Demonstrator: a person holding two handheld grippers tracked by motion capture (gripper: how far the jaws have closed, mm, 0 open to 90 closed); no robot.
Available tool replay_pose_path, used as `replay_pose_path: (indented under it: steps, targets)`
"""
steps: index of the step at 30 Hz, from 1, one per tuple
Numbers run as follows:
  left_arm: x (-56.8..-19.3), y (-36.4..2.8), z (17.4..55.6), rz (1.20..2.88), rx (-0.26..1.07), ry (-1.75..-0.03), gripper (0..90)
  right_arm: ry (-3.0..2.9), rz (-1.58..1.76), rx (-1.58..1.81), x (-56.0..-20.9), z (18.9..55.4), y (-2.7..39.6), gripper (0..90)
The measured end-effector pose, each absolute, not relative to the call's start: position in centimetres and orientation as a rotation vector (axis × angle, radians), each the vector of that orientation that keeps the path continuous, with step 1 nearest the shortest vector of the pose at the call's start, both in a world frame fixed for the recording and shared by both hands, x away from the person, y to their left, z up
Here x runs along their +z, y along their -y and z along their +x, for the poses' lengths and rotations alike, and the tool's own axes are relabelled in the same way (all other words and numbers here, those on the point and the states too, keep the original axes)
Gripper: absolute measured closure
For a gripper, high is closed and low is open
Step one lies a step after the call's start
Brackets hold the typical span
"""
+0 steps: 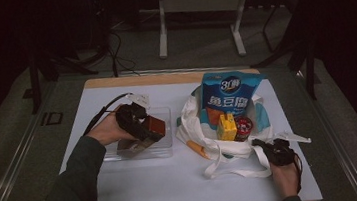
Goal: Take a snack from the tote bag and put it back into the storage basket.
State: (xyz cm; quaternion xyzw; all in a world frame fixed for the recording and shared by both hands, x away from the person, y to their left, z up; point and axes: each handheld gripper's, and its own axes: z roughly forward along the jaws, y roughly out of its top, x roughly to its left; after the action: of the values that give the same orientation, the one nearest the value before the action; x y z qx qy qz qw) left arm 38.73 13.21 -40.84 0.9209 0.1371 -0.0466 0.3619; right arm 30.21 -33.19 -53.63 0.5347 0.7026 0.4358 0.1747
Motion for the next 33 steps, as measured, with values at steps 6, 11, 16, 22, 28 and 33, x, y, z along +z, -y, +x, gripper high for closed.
replay_pose_path:
  steps: [6, 11, 16, 22, 28, 33]
  targets:
    - [-41.7, -12.8, 38.7, 2.378, -0.127, -0.355, 31.0, -1.991, 1.515, 1.235, -53.6, 30.2, 33.2, 81.4]
    - [-42.3, -12.2, 38.8, 2.405, -0.129, -0.360, 30.0, -1.991, 1.515, 1.235, -53.6, 30.2, 33.2, 81.3]
    - [-43.0, -11.9, 38.9, 2.413, -0.133, -0.372, 29.4, -1.991, 1.516, 1.236, -53.6, 30.2, 33.2, 81.3]
    - [-43.7, -11.7, 39.0, 2.438, -0.140, -0.385, 29.1, -1.991, 1.516, 1.237, -53.6, 30.2, 33.2, 81.4]
    - [-44.1, -11.5, 39.1, 2.455, -0.145, -0.399, 29.0, -1.991, 1.516, 1.237, -53.6, 30.2, 33.2, 81.4]
    - [-44.5, -11.2, 39.2, 2.464, -0.146, -0.404, 27.3, -1.991, 1.515, 1.236, -53.6, 30.2, 33.2, 81.3]
